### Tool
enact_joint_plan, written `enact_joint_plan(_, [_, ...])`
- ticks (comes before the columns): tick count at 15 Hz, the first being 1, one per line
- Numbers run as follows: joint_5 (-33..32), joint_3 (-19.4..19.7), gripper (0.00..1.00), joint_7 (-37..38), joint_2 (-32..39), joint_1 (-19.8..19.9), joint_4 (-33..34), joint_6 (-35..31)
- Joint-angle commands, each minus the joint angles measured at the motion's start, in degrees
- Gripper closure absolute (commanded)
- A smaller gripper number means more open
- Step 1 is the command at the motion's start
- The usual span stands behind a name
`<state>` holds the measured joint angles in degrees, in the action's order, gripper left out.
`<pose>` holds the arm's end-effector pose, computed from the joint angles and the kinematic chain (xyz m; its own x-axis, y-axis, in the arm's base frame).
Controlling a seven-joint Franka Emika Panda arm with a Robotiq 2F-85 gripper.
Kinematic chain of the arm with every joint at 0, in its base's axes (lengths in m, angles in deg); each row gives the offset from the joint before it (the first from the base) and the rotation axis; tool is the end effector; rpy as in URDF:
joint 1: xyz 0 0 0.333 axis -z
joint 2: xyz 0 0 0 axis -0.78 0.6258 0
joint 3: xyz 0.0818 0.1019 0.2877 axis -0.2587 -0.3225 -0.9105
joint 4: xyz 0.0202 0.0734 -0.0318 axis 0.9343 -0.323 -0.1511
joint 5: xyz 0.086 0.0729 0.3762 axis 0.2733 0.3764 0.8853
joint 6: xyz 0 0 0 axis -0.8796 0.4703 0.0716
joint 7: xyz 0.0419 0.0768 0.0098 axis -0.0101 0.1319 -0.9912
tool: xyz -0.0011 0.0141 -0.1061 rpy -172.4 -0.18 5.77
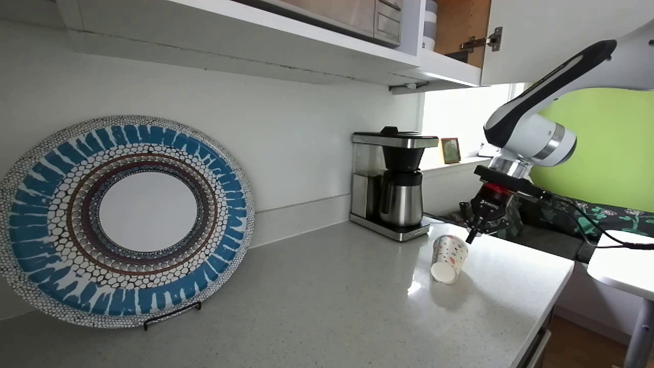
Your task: Place the coffee cup upright then put it in the open upper cabinet.
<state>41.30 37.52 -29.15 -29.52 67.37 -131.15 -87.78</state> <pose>0.4179 -0.2358 0.3598 0.2573 -0.8915 -0.3729 -0.9468 -0.1555 -0.2816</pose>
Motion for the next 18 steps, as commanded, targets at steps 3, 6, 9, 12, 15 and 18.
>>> enact_joint_plan(3, [-1.0, 0.3, 0.6, -1.5, -1.2, 0.5, -0.4, 0.3])
enact_joint_plan(6, [-0.1, -0.1, 0.38, -2.5, -1.1, 0.0, -1.1, -0.4])
enact_joint_plan(9, [1.4, -0.5, 0.16, -5.4, -0.5, -0.7, -1.8, 1.7])
enact_joint_plan(12, [1.9, -1.0, 0.0, -5.6, 0.7, -1.2, -2.5, 3.1])
enact_joint_plan(15, [2.0, -1.3, 0.0, -5.7, 1.4, -1.4, -3.0, 3.1])
enact_joint_plan(18, [2.6, -1.5, 0.0, -5.6, 2.5, -1.7, -3.1, 4.0])
